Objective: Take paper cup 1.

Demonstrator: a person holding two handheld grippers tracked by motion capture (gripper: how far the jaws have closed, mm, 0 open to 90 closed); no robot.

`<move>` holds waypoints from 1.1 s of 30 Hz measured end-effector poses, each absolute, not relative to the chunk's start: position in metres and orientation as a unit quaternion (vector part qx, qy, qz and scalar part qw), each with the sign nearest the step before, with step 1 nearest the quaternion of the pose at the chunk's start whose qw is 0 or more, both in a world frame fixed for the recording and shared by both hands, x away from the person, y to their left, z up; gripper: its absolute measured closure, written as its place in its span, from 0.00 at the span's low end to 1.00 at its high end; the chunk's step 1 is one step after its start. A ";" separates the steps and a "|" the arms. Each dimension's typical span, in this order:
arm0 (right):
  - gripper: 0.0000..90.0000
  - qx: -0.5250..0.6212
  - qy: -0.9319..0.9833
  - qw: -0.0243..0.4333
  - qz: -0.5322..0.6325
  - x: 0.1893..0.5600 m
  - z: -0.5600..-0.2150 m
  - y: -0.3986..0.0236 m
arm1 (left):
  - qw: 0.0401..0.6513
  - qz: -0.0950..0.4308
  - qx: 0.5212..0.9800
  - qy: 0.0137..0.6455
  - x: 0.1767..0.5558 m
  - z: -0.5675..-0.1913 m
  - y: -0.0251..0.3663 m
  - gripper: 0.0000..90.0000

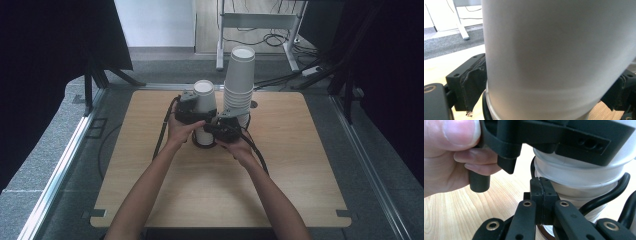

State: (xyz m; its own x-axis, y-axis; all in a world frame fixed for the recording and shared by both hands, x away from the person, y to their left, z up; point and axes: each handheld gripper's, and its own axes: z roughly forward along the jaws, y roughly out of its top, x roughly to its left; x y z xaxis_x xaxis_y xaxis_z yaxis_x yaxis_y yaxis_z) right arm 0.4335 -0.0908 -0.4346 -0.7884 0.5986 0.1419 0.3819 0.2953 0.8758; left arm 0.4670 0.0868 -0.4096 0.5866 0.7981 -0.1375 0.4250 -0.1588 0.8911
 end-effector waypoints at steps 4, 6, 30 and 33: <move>1.00 0.314 0.791 0.092 0.517 0.434 -0.436 -0.093 | 0.507 0.186 0.733 0.415 0.466 -0.407 0.087 0.09; 1.00 0.310 0.789 0.094 0.522 0.432 -0.434 -0.093 | 0.507 0.184 0.732 0.416 0.466 -0.408 0.087 0.09; 1.00 0.325 0.786 0.102 0.516 0.437 -0.428 -0.095 | 0.501 0.189 0.736 0.414 0.468 -0.407 0.087 0.08; 1.00 0.331 0.784 0.094 0.517 0.438 -0.428 -0.095 | 0.506 0.187 0.734 0.414 0.469 -0.403 0.088 0.08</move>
